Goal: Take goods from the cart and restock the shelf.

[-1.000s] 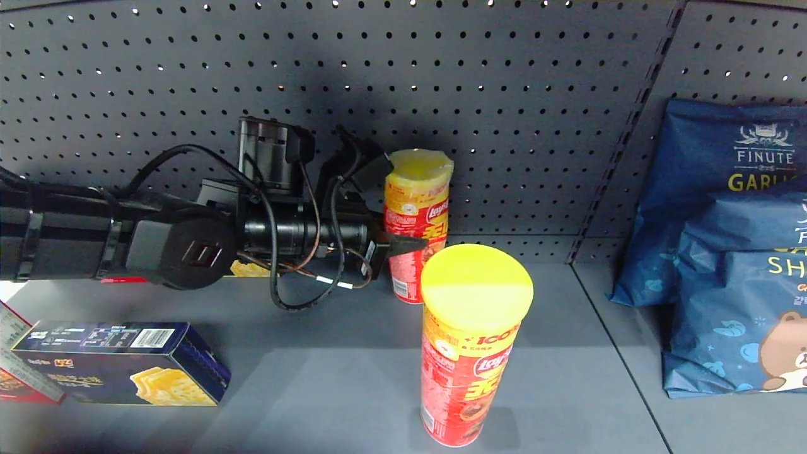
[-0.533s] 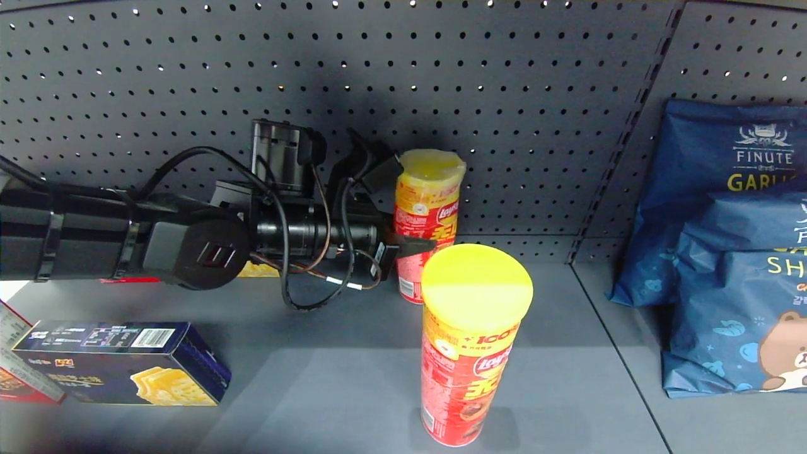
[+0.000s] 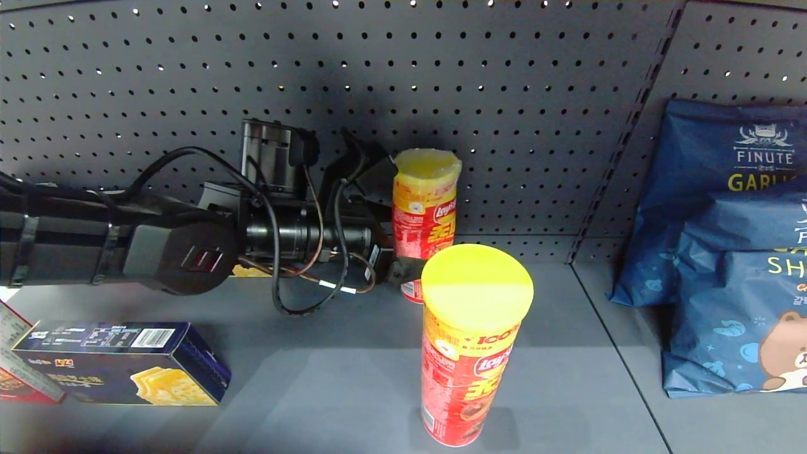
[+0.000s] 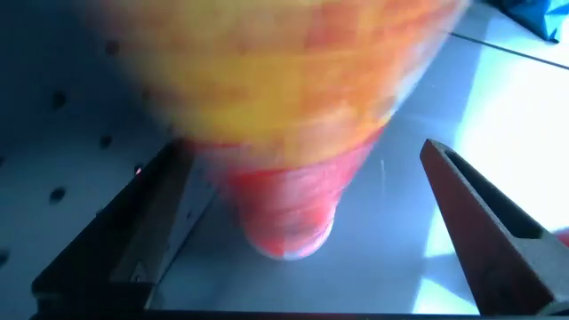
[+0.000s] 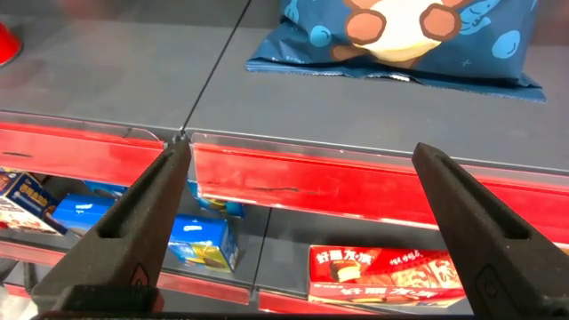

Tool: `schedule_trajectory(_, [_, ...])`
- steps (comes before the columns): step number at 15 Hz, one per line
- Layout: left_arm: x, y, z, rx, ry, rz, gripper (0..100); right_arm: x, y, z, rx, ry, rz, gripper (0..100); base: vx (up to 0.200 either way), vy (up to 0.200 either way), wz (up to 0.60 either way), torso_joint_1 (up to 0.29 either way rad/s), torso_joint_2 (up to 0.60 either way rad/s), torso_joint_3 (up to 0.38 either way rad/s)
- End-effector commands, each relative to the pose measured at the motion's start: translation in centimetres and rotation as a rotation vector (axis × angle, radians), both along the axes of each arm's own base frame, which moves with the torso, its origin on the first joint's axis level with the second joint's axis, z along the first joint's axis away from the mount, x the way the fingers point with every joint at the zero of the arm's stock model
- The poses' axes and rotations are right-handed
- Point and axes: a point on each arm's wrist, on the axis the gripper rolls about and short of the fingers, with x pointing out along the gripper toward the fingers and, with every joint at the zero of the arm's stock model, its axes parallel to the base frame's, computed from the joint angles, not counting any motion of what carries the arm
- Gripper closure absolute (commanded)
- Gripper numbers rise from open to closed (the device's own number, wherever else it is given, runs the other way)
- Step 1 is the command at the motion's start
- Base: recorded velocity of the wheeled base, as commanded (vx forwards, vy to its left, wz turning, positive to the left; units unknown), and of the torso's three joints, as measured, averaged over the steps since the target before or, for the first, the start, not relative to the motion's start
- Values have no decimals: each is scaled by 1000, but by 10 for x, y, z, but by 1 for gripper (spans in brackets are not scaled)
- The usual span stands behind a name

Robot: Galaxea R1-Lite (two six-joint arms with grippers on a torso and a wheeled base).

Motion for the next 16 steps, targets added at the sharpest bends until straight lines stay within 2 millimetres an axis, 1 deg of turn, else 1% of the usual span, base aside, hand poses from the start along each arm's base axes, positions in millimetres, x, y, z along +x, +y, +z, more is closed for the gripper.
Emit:
schedule_trajectory(1, [-18, 11, 13, -2, -27, 30, 0, 0, 0, 0, 0, 2, 1, 0, 0, 0, 0, 0, 0, 0])
schedule_trajectory(3, [-37, 22, 13, 25, -25, 100, 0, 0, 0, 0, 0, 0, 1, 0, 0, 0, 0, 0, 0, 0])
schedule_trajectory(5, [-45, 28, 9, 51, -21, 156, 0, 0, 0, 0, 0, 2, 1, 0, 0, 0, 0, 0, 0, 0])
schedule_trajectory(7, [-46, 30, 4, 57, -34, 239, 0, 0, 0, 0, 0, 2, 1, 0, 0, 0, 0, 0, 0, 0])
schedule_trajectory(10, [-44, 24, 6, -11, -56, 315, 0, 0, 0, 0, 0, 2, 1, 0, 0, 0, 0, 0, 0, 0])
schedule_trajectory(13, [-40, 19, -2, 15, -49, 371, 0, 0, 0, 0, 0, 0, 1, 0, 0, 0, 0, 0, 0, 0])
schedule_trajectory(16, [-33, 19, -9, 54, -54, 473, 0, 0, 0, 0, 0, 0, 1, 0, 0, 0, 0, 0, 0, 0])
